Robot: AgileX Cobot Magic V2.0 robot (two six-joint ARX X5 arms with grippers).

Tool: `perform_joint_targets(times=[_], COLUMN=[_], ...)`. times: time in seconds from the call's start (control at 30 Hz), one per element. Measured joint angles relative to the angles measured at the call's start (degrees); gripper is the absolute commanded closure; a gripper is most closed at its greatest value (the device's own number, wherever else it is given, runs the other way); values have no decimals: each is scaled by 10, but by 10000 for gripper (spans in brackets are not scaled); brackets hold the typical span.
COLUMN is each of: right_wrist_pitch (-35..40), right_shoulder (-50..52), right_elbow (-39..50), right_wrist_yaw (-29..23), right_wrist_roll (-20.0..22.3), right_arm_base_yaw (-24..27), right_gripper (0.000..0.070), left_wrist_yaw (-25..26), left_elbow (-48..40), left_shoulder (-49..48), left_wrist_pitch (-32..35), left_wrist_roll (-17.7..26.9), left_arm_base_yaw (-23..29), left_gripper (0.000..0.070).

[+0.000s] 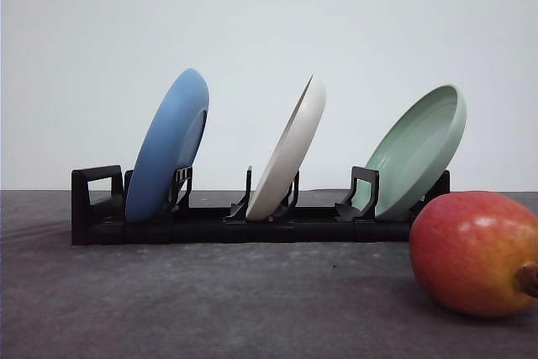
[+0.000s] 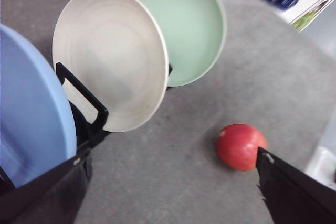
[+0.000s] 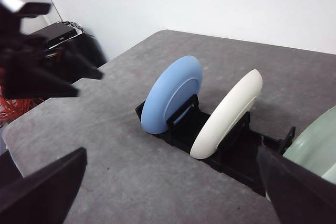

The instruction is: Place pomegranate in white plate

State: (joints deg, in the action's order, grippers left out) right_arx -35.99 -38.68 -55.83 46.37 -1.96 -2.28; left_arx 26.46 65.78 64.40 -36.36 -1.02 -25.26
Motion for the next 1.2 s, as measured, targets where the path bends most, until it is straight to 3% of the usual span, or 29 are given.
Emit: perform_joint_targets(times=[0.17, 0.37, 0.6, 0.97, 1.03, 1.2], right_wrist_pitch=[0, 0, -7, -10, -10, -11], right_shoulder=[-3, -4, -4, -4, -4, -4], right_elbow=[0, 0, 0, 0, 0, 0], right_wrist_yaw=[0, 0, 0, 0, 0, 0], right_wrist_roll=[0, 0, 0, 0, 0, 0], right_arm_base_yaw=[-1, -1, -1, -1, -1, -1], right_gripper=[37, 37, 37, 37, 37, 37], left_wrist_yaw=[-74, -128, -133, -137, -137, -137], left_elbow=[103, 203, 224, 224, 224, 224], left_shoulder=[126, 259, 351, 405, 410, 417], left_wrist_pitch=[-33, -22, 67, 87, 87, 87], left_wrist_roll=[-1, -1, -1, -1, -1, -1], left_arm_base_yaw=[-60, -100, -122, -131, -132, -133], left_gripper=[89, 92, 105, 116, 187, 498])
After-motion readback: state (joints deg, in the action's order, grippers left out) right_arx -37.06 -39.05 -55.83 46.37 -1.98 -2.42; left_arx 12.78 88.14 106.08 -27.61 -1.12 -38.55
